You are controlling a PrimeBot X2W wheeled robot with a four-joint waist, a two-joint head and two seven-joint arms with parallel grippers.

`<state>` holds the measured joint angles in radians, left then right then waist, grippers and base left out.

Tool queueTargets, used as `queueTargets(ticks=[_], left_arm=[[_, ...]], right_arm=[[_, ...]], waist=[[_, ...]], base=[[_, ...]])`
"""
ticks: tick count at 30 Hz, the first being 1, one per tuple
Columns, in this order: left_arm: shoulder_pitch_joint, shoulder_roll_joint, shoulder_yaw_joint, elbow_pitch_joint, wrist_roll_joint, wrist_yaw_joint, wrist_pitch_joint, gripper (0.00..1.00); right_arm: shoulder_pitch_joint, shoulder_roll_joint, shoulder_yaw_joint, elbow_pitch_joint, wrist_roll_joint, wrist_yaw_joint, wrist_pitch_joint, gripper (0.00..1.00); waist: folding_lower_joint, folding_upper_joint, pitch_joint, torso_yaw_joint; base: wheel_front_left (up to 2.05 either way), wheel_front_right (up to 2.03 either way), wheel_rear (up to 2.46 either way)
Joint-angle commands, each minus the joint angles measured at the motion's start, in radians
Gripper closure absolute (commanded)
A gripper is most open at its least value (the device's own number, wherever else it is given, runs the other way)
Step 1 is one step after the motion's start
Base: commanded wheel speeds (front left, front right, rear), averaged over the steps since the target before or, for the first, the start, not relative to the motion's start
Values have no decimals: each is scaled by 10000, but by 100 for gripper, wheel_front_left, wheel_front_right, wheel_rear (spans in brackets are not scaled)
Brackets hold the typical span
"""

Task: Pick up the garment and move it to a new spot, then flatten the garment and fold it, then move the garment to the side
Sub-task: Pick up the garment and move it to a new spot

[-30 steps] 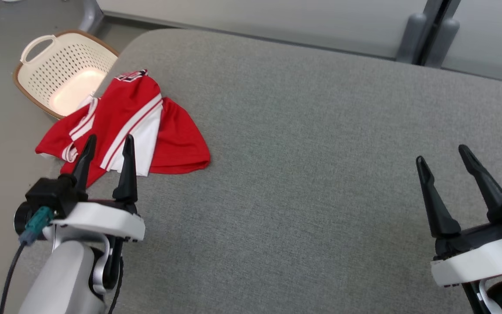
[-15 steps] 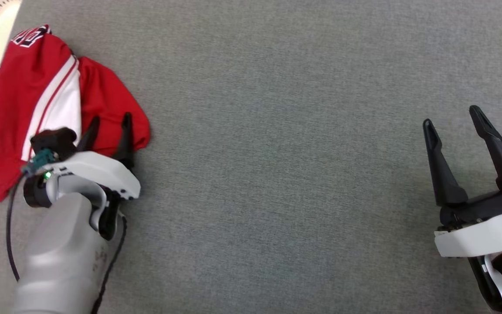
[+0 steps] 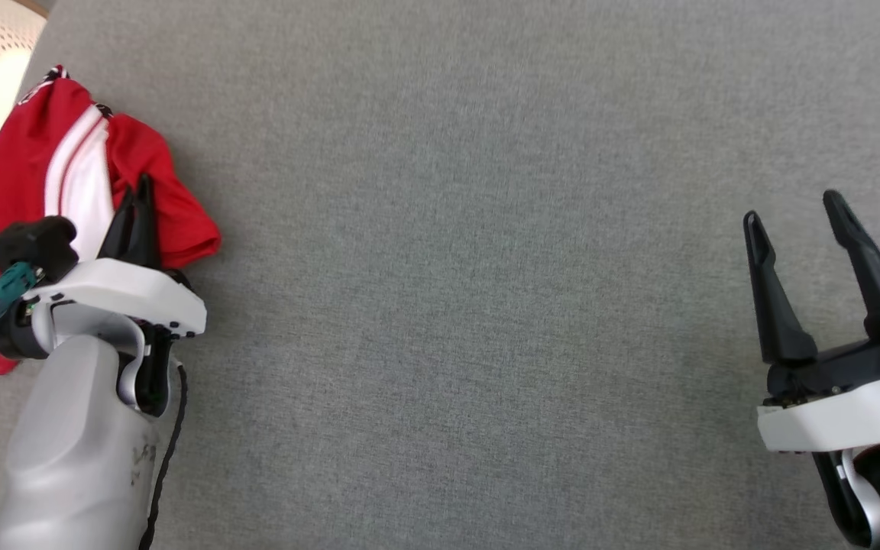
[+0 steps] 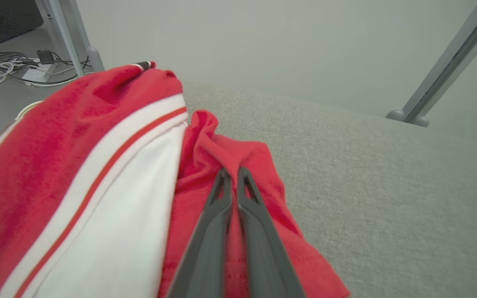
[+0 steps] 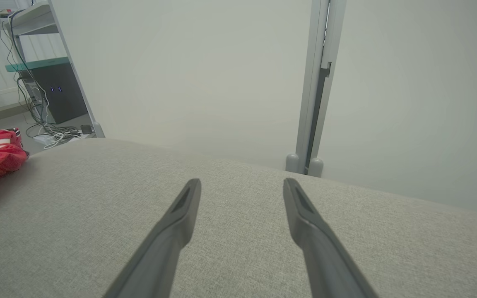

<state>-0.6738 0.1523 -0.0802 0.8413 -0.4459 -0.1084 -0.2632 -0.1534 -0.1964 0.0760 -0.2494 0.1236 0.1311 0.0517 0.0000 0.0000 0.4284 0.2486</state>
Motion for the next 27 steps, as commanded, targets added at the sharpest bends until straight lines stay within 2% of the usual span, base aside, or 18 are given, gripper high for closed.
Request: queueTargets(ticks=[1,7,12,16,17,22,27], left_arm=[[233,50,167,-355,135,9,-15,100],[2082,-140,1119,-3362,1220,147,-15,100],[3817,-257,1255,-5389,1879,188,-15,100],[5473,-292,1053,-6903,2179,428,278,100],[5473,-292,1053,-6903,2179,428,278,100],[6741,-395,782,-8768,2201,619,1054,100],[6566,-519,135,-9505,2246,436,1443,100]], right_arm=[[130,38,-14,50,75,-7,-89,0],[659,324,27,474,228,-7,-375,0],[1251,530,112,737,360,-7,-491,0],[1795,643,231,900,525,-7,-514,0],[1795,643,231,900,525,-7,-514,0],[2138,741,255,838,591,-7,-444,0],[1933,747,268,641,531,-7,-346,0]], waist=[[0,0,-432,-53],[0,0,-1805,-261],[0,0,-2884,-568],[0,0,-3720,-979],[0,0,-3720,-979],[0,0,-4098,-1443],[0,0,-3783,-2113]], base=[[0,0,0],[0,0,0],[0,0,0],[0,0,0],[0,0,0],[0,0,0],[0,0,0]])
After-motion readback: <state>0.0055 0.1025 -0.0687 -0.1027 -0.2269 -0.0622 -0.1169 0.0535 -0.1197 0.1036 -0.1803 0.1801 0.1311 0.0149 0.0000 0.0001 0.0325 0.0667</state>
